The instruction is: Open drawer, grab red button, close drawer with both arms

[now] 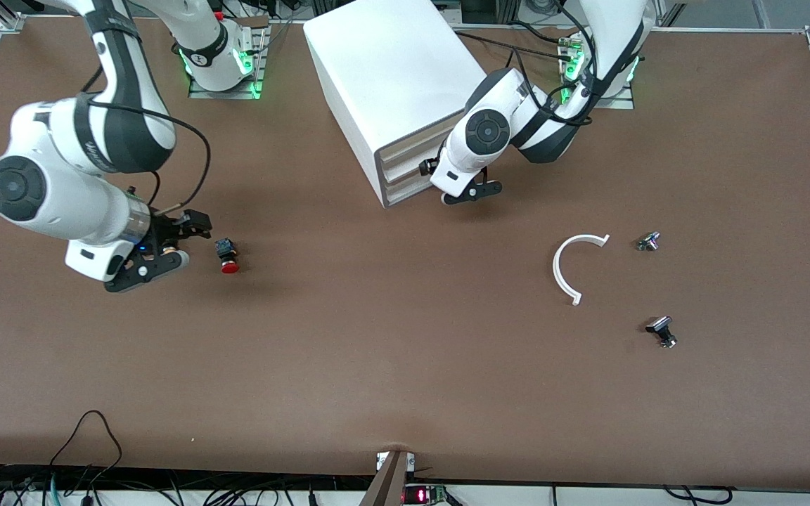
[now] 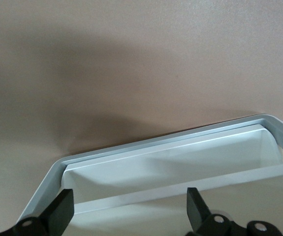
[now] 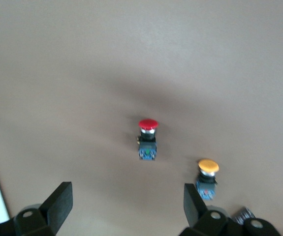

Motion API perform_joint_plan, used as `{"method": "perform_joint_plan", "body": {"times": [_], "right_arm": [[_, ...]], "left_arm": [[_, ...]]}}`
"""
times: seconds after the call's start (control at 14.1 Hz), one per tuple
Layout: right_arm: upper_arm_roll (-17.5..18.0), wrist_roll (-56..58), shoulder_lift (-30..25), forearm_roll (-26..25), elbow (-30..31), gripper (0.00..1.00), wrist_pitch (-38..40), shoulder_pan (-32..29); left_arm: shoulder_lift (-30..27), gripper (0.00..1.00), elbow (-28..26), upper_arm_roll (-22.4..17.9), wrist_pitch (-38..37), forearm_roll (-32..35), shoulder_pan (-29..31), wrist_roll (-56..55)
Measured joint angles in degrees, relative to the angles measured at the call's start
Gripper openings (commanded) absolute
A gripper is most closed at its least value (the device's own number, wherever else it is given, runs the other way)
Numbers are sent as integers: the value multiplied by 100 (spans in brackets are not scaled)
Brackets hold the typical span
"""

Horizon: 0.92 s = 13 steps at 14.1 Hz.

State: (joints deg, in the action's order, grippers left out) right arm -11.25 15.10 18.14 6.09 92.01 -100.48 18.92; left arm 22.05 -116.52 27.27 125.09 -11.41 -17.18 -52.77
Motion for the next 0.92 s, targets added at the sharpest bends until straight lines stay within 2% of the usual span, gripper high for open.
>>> {"method": "perform_joint_plan", "body": {"times": [0.28,0.35,0.57,0.92], "right_arm": [[-183,0,-1,-217,-767,100,846,-146],[-122,0,-1,-264,-908,100,984,-304],[420,-14,-51,-385,-1159,100,1179,-1001],[564,-186,-228,-485,-1338,100,1805,-1105]], "left_arm": [[-39,100,6,-119,89,0,87,-7],[-76,100,22,-240,113,0,162,2],[-305,100,119,-594,470,1,565,310],[-941,100,184,-674,1003,2,1539,1402]]}}
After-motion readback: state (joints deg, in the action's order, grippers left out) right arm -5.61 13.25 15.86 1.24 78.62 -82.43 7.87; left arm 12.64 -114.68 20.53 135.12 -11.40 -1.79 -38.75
